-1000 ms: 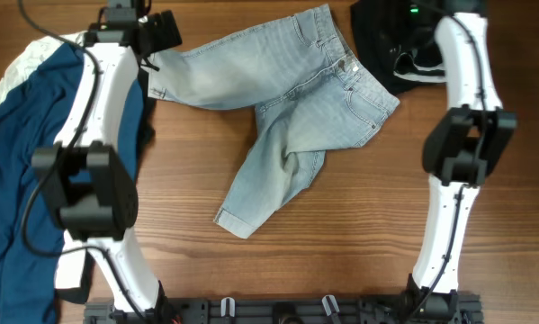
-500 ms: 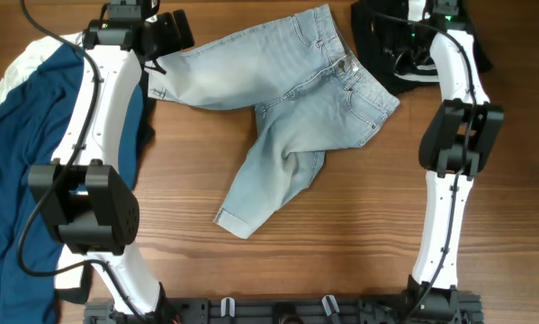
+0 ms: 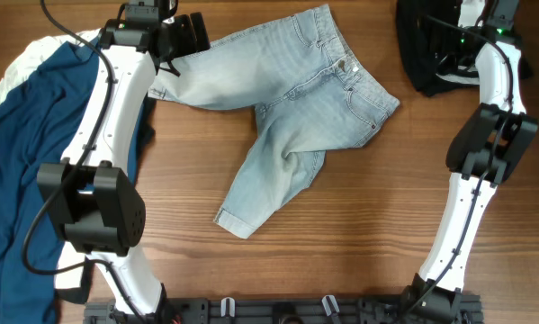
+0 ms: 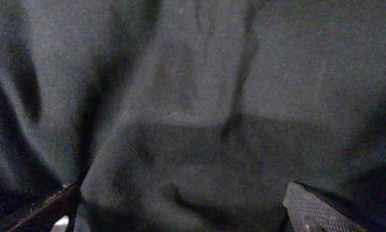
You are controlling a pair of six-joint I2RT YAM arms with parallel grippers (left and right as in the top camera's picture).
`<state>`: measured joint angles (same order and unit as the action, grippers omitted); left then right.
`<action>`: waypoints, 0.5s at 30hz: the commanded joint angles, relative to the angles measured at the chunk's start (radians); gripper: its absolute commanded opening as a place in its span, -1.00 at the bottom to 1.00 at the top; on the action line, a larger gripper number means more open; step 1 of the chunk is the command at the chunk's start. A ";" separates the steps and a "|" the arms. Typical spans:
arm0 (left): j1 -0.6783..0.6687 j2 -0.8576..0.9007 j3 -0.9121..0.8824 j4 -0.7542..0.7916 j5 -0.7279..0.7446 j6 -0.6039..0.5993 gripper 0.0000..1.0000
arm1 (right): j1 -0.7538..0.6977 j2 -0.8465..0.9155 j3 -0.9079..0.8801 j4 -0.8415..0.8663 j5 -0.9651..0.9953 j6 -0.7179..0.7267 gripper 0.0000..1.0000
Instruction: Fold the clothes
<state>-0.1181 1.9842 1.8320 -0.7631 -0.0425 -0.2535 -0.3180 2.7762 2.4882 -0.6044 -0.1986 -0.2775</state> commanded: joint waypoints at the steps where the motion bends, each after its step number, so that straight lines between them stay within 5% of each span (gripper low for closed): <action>1: -0.003 -0.001 0.003 -0.002 0.008 -0.016 0.99 | -0.029 0.039 -0.014 -0.063 0.037 0.075 0.99; 9: -0.036 -0.081 0.003 -0.173 0.008 -0.017 0.99 | -0.023 -0.527 -0.001 -0.619 -0.242 0.262 1.00; 15: -0.067 -0.169 -0.005 -0.478 0.133 -0.074 1.00 | 0.093 -0.607 -0.025 -1.002 -0.205 0.307 0.99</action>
<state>-0.1661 1.8324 1.8343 -1.1564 0.0036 -0.2928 -0.2695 2.1178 2.5019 -1.5654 -0.4110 0.0032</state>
